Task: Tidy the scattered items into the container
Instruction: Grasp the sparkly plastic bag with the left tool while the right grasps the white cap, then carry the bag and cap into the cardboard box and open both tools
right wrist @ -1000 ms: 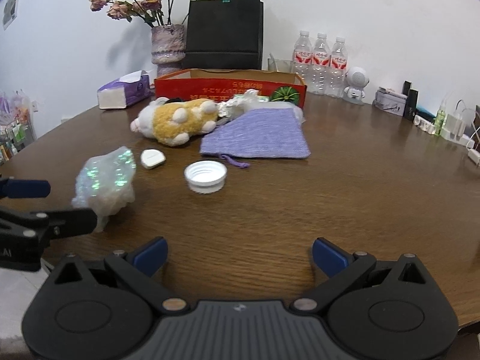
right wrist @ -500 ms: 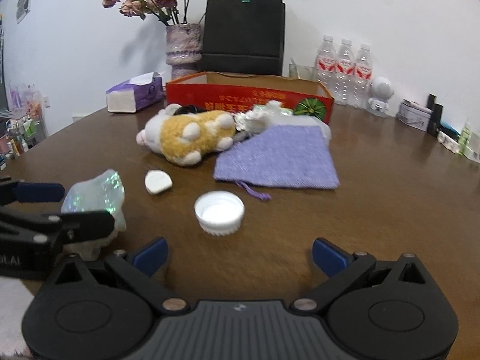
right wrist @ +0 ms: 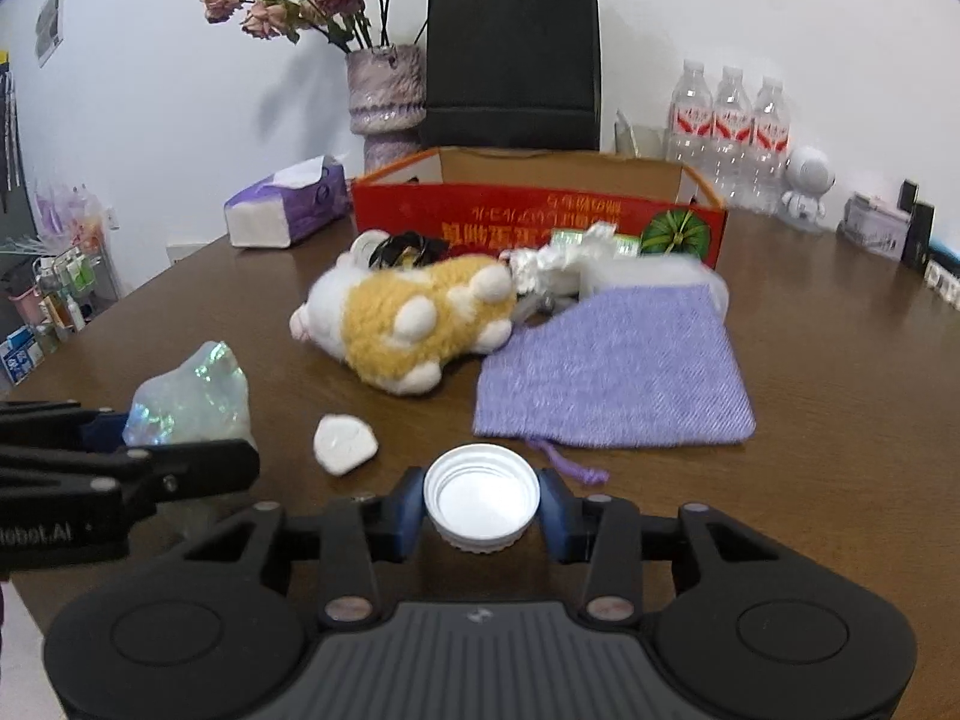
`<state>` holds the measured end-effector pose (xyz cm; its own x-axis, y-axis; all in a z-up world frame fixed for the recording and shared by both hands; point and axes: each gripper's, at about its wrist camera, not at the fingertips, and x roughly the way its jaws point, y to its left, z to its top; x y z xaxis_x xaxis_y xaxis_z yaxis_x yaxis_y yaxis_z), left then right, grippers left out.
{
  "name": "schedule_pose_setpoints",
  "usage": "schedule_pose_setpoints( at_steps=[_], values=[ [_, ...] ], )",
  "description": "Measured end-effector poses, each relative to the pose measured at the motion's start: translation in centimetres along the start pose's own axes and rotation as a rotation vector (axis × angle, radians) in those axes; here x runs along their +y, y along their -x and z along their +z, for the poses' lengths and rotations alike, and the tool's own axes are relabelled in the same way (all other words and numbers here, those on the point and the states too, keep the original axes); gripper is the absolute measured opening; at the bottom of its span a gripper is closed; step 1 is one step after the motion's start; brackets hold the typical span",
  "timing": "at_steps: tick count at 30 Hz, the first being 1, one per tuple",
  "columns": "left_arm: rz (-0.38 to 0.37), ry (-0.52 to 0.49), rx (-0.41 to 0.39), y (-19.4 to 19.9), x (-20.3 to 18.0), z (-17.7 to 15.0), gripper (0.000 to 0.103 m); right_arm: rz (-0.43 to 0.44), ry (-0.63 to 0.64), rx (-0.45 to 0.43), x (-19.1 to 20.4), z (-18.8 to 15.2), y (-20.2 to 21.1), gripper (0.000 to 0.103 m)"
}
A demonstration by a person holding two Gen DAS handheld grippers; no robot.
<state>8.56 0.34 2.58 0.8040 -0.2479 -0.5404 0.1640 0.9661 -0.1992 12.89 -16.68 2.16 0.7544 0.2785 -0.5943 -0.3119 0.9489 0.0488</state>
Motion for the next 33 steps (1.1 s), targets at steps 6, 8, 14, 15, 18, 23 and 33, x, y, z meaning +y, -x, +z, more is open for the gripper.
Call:
schedule_pose_setpoints(
  at_steps=[6, 8, 14, 15, 18, 23, 33],
  values=[
    [-0.018, -0.003, -0.032, -0.6, 0.4, 2.2, 0.05, -0.006, -0.004, -0.038, -0.7, 2.2, -0.1, 0.039],
    [-0.025, -0.002, -0.053, -0.8, 0.5, 3.2, 0.05, -0.002, -0.014, -0.052, -1.1, 3.5, -0.2, 0.039],
    [-0.027, 0.01, -0.117, -2.8, 0.7, 7.8, 0.05, -0.003, -0.002, -0.131, -2.6, 8.0, -1.2, 0.039],
    [-0.028, 0.011, -0.128, -3.2, 0.7, 8.6, 0.05, -0.003, 0.001, -0.142, -3.0, 8.9, -1.6, 0.039],
    [-0.024, 0.018, -0.164, -4.8, 1.0, 11.4, 0.05, -0.016, 0.005, -0.165, -3.8, 11.7, -3.2, 0.039],
    [0.005, 0.072, -0.203, -9.0, 2.3, 16.0, 0.05, -0.044, -0.022, -0.181, -5.3, 16.4, -7.2, 0.039],
    [0.095, 0.094, -0.047, -20.3, 4.8, 21.4, 0.05, -0.077, -0.026, -0.008, -8.4, 21.9, -18.0, 0.039]
  ],
)
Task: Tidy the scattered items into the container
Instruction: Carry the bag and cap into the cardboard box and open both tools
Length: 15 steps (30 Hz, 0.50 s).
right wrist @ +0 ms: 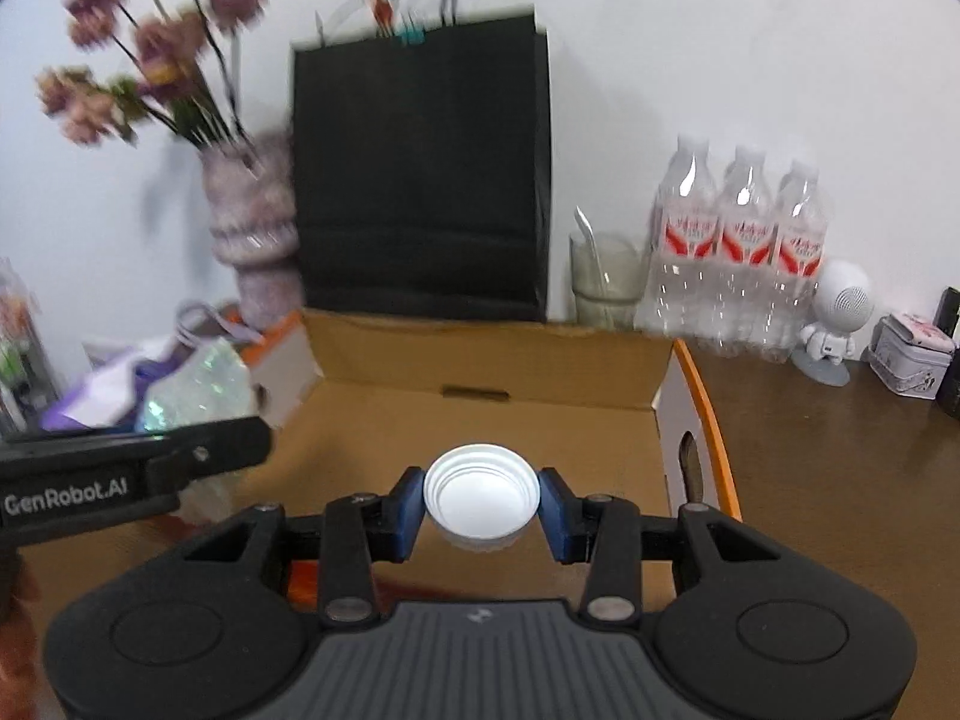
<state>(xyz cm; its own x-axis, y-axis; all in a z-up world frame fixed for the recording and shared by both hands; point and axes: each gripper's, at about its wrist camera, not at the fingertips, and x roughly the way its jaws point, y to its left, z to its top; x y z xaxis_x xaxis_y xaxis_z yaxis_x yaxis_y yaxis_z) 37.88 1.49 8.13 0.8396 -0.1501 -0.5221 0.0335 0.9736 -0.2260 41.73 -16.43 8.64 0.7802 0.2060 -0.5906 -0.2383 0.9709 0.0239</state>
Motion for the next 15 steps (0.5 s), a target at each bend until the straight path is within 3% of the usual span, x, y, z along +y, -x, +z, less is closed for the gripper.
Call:
schedule_pose_setpoints(
  at_steps=[6, 12, 14, 15],
  values=[
    [0.058, -0.033, 0.162, -5.7, 0.5, 0.5, 0.05, 0.0, 0.0, 0.169, -1.2, 0.9, -5.8, 0.039],
    [0.082, -0.022, 0.266, -8.5, 1.2, -0.2, 0.055, -0.017, 0.017, 0.262, -1.3, 0.3, -8.5, 0.042],
    [0.098, -0.016, 0.289, -8.8, 1.4, -0.4, 0.067, -0.017, 0.008, 0.282, -1.4, 0.2, -9.0, 0.06],
    [0.108, -0.015, 0.29, -8.9, 1.4, -0.4, 0.073, -0.019, 0.003, 0.286, -1.4, 0.1, -9.1, 0.077]
  ],
)
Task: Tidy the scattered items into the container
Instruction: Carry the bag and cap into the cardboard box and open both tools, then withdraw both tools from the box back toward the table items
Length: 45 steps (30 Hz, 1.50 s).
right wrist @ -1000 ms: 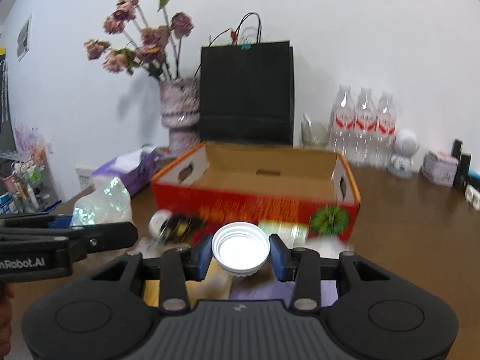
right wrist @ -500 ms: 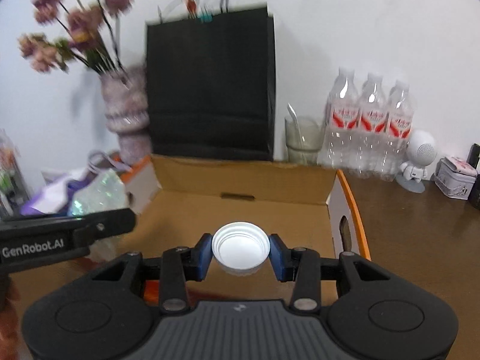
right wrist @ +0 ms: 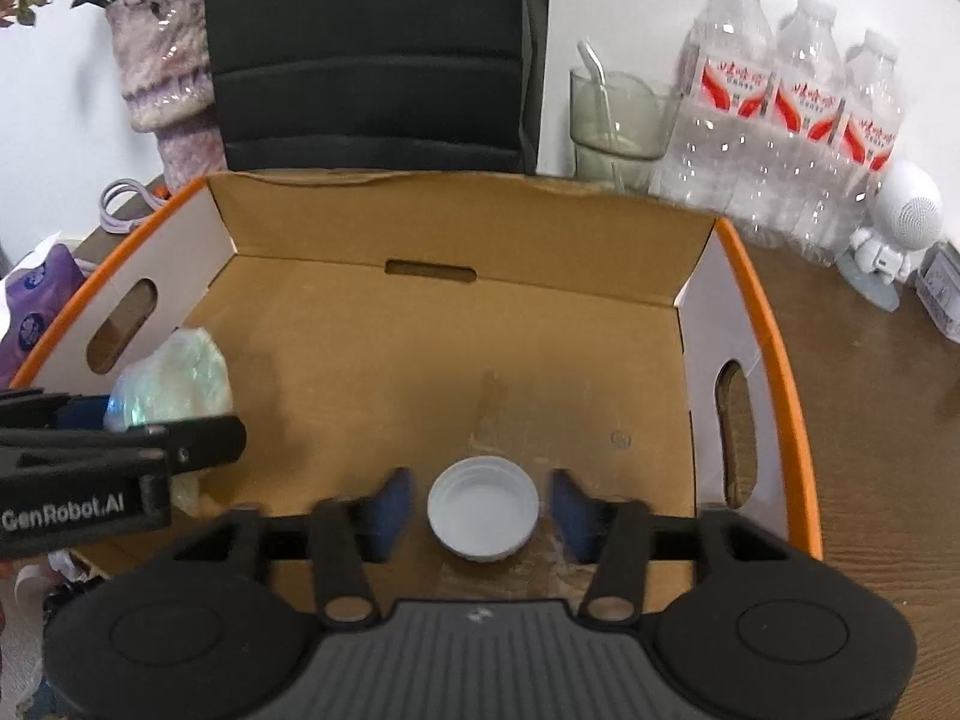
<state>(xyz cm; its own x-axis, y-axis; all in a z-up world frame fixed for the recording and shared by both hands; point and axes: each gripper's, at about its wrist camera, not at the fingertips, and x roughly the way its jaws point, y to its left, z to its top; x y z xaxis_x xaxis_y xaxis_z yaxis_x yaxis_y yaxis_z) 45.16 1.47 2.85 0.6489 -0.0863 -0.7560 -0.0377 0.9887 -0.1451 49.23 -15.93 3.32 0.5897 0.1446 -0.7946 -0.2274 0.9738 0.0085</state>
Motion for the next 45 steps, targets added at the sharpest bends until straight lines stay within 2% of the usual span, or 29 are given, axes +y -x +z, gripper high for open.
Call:
schedule_pose_setpoints(
  at_steps=[1, 4, 7, 9, 10, 18, 23, 27, 31, 35, 40, 45],
  values=[
    [0.004, 0.001, -0.001, 0.0, 0.1, 0.1, 0.076, -0.007, -0.003, 0.001, 0.0, 0.0, -0.1, 0.081],
    [-0.036, 0.012, 0.015, 0.3, 0.2, 0.3, 0.085, -0.012, -0.017, 0.008, -0.4, -0.1, -0.1, 0.083],
    [-0.08, 0.03, 0.022, 1.0, 0.4, 0.6, 0.092, 0.022, -0.039, 0.006, -0.8, -0.1, 0.7, 0.083],
    [-0.12, 0.046, 0.006, 1.9, 0.5, 0.7, 0.103, 0.041, -0.051, -0.008, -1.1, -0.2, 1.6, 0.088],
    [-0.125, 0.056, -0.009, 2.6, 0.5, 0.8, 0.103, 0.045, -0.052, -0.021, -1.1, -0.2, 2.2, 0.094],
    [-0.161, 0.075, -0.098, 9.1, 1.3, -0.8, 0.103, 0.074, 0.003, -0.155, -0.8, -2.5, 9.4, 0.095],
    [-0.19, 0.035, -0.145, 13.8, 2.4, -4.8, 0.103, 0.062, 0.055, -0.241, -0.7, -7.3, 14.5, 0.101],
    [-0.154, -0.032, -0.193, 16.9, 2.6, -9.8, 0.103, 0.064, 0.075, -0.279, -0.7, -12.7, 17.8, 0.102],
    [-0.169, -0.083, -0.207, 18.9, 2.4, -14.9, 0.103, 0.076, 0.049, -0.293, -0.9, -18.0, 19.3, 0.102],
    [-0.188, -0.088, -0.204, 20.1, 2.1, -19.3, 0.103, 0.068, -0.003, -0.311, -1.1, -22.5, 20.2, 0.102],
    [-0.169, -0.088, -0.232, 21.1, 1.7, -23.1, 0.103, 0.092, -0.016, -0.285, -0.3, -26.6, 20.8, 0.103],
    [-0.169, -0.08, -0.218, 21.0, 0.8, -24.8, 0.103, 0.092, -0.017, -0.275, 0.2, -28.2, 20.8, 0.103]
  ],
)
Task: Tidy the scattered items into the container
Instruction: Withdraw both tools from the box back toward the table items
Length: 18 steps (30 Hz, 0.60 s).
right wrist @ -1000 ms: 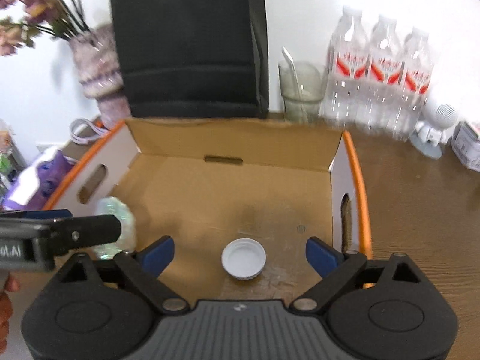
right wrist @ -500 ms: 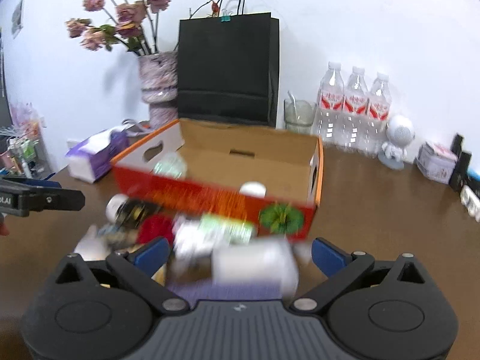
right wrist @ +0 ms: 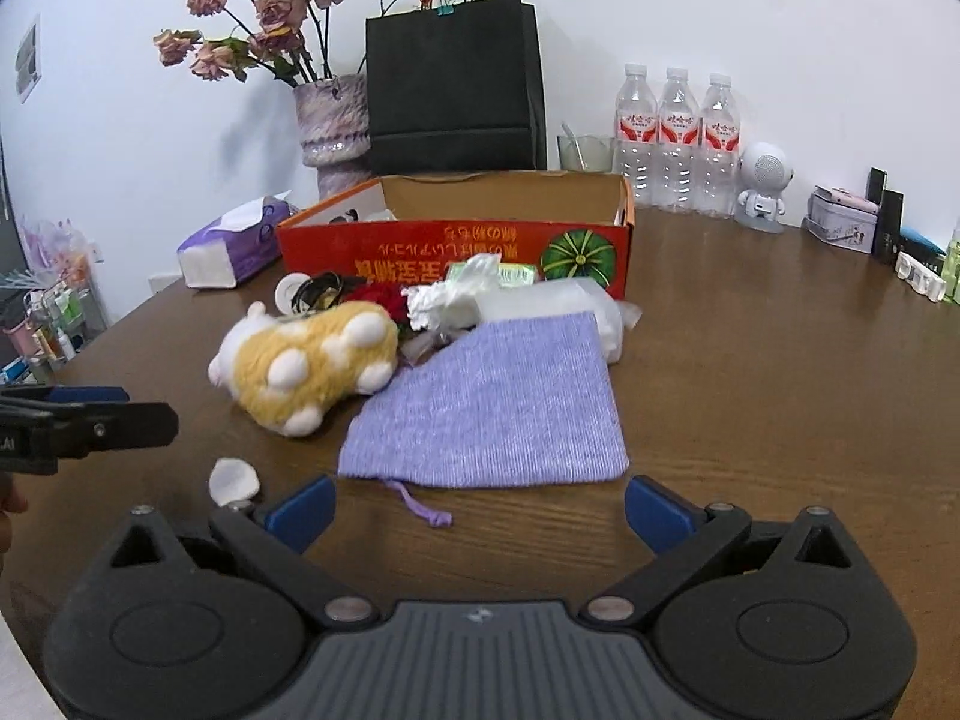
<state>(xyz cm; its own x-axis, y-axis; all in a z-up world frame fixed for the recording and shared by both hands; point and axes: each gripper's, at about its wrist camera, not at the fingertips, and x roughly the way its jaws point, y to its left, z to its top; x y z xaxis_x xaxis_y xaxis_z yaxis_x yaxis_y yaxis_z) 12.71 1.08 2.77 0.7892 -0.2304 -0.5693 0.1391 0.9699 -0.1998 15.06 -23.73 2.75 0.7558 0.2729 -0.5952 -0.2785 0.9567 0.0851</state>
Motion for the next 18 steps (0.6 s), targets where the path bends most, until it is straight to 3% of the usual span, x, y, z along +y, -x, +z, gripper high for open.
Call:
schedule_pose_setpoints(
  at_steps=[7, 10, 15, 16, 18],
  values=[
    [0.027, -0.075, 0.054, -1.7, -1.8, -1.2, 0.103, -0.023, -0.013, 0.024, -0.7, -0.2, -0.6, 0.103],
    [0.037, -0.124, 0.056, -2.3, -2.6, -1.6, 0.093, -0.029, -0.012, 0.029, -0.8, -0.4, -0.8, 0.103],
    [0.037, -0.188, 0.073, -3.2, -3.2, -2.1, 0.046, -0.032, -0.009, 0.038, -1.0, -0.2, -1.6, 0.103],
    [0.046, -0.204, 0.065, -3.2, -3.3, -2.1, 0.032, -0.031, -0.006, 0.039, -1.0, -0.1, -1.9, 0.103],
    [0.04, -0.205, 0.065, -3.4, -3.1, -1.9, 0.028, -0.026, 0.006, 0.04, -0.9, 0.3, -2.5, 0.103]
  ],
)
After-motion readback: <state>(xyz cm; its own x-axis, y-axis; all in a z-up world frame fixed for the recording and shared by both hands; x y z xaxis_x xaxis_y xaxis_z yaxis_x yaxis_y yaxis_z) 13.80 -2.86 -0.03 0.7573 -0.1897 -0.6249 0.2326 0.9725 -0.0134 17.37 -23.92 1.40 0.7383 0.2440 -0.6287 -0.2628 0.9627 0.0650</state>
